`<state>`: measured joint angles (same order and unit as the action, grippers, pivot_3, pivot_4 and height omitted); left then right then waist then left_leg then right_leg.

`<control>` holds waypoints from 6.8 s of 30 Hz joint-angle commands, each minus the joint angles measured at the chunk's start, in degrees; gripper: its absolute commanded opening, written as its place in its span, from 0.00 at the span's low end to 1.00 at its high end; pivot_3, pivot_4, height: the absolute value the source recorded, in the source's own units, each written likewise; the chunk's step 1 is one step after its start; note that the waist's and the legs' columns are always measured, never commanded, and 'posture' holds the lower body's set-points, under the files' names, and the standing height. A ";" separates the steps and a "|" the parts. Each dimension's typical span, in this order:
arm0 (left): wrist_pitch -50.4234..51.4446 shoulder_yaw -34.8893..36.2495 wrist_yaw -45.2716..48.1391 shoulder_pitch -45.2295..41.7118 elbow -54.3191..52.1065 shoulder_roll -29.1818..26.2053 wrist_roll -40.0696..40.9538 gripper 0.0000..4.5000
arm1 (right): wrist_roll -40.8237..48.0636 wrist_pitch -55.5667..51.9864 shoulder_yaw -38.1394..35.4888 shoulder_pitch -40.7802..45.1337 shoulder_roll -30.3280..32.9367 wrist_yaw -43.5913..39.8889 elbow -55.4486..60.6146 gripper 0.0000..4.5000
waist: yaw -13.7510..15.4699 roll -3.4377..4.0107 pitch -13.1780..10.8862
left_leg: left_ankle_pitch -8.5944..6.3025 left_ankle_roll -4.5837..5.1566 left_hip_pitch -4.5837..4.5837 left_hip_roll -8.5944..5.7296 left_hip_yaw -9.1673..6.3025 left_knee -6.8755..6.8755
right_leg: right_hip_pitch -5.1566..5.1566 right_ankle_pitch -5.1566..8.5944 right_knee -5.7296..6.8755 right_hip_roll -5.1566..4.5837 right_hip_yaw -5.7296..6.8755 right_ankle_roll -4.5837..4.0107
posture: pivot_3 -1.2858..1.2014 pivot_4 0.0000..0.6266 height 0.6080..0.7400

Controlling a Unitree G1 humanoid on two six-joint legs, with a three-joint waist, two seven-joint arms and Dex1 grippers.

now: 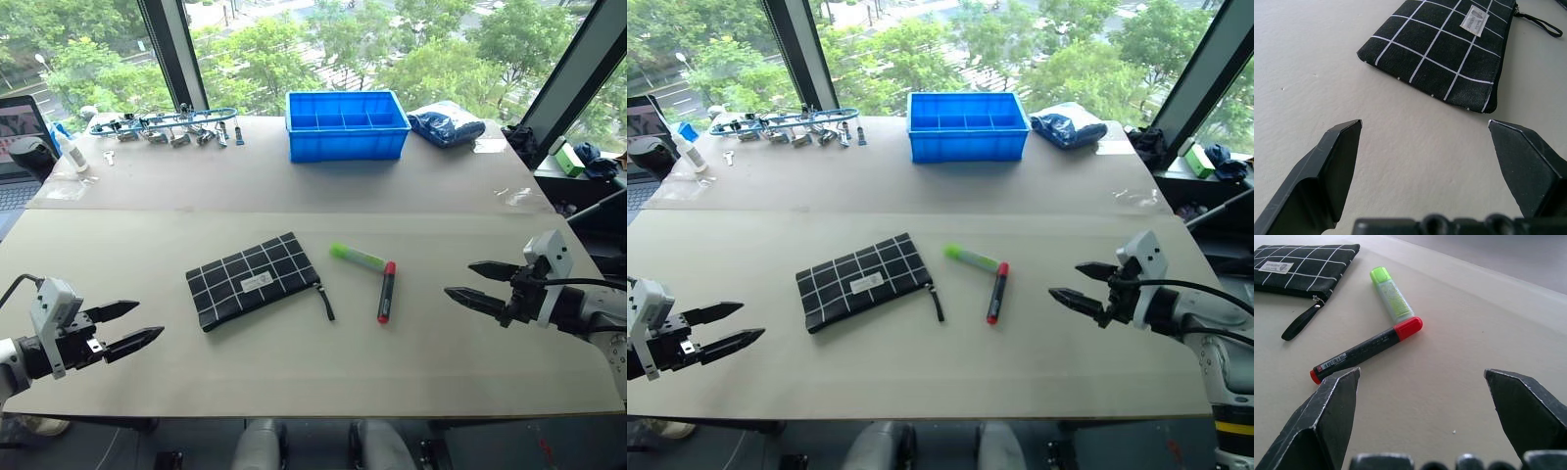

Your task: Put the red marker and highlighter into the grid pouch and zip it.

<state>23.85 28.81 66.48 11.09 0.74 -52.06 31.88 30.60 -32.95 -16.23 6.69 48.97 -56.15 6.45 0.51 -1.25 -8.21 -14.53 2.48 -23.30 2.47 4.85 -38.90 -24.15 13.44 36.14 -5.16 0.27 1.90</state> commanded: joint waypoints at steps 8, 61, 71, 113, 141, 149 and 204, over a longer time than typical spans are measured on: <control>-7.51 -4.00 -1.85 -9.25 0.58 0.98 -4.51 1.00 | 1.08 -1.26 2.69 5.26 -2.30 0.92 0.16 0.67 | -0.31 -0.07 0.02 | 0.01 -0.01 0.03 0.00 -0.01 0.02 | -0.03 -0.04 0.03 0.05 -0.11 -0.04 | 0.52 0.24 1.00; -57.82 -23.16 -8.00 -20.17 20.63 1.09 -27.41 1.00 | -36.30 18.44 37.58 44.05 -32.10 7.08 -31.88 0.01 | -1.52 -0.04 0.02 | 0.07 -0.21 -0.07 0.20 0.71 0.05 | -0.35 -0.16 0.20 0.01 0.51 -0.25 | 0.52 0.24 1.00; -57.93 -24.37 -7.00 -21.87 21.79 0.78 -26.45 1.00 | -43.12 17.40 41.63 39.77 -32.15 10.58 -37.16 0.01 | -1.52 -0.06 0.05 | 0.06 -0.20 0.08 0.20 0.73 0.05 | -0.21 -0.16 0.19 0.00 0.52 -0.25 | 0.52 0.24 1.00; -55.81 -30.94 -8.48 -18.68 14.10 0.20 -29.96 1.00 | -32.72 12.90 34.18 41.19 -31.71 0.55 -27.43 0.01 | -1.55 -0.02 0.08 | 0.07 -0.22 0.27 0.34 0.72 0.04 | -0.27 -0.07 0.62 0.05 0.48 -0.43 | 0.52 0.24 1.00; -49.02 -34.36 -12.30 -16.43 5.03 2.58 -36.61 1.00 | -38.44 10.03 40.31 39.48 -34.96 5.88 -32.70 0.01 | -1.45 0.07 0.22 | 0.07 -0.23 0.47 0.33 0.79 0.08 | -0.13 -0.04 0.62 0.01 0.47 -0.47 | 0.52 0.24 1.00; -34.97 -35.87 -17.19 -15.60 -6.55 9.75 -37.61 1.00 | -38.49 9.61 39.99 39.28 -35.16 5.87 -32.67 0.01 | -1.08 0.28 0.39 | 0.07 -0.23 0.52 0.29 0.77 0.06 | -0.02 -0.04 0.63 -0.03 0.47 -0.44 | 0.52 0.24 1.00; -32.62 -30.82 -12.72 -18.55 -6.99 5.23 -27.37 0.01 | -38.98 11.10 38.44 39.72 -33.75 6.65 -35.86 0.00 | -1.05 0.28 0.38 | 0.07 -0.23 0.46 0.33 0.52 0.20 | -0.12 0.01 0.58 -0.04 0.50 -0.53 | 0.52 0.24 1.00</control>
<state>-9.36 -3.76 54.51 -6.10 -5.29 -47.49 1.47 -7.33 -20.53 21.73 48.11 14.44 -49.68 -28.28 -0.54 -0.98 -7.84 -14.46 2.25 -22.85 2.81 5.37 -38.71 -24.27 13.45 36.71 -5.20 0.77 1.38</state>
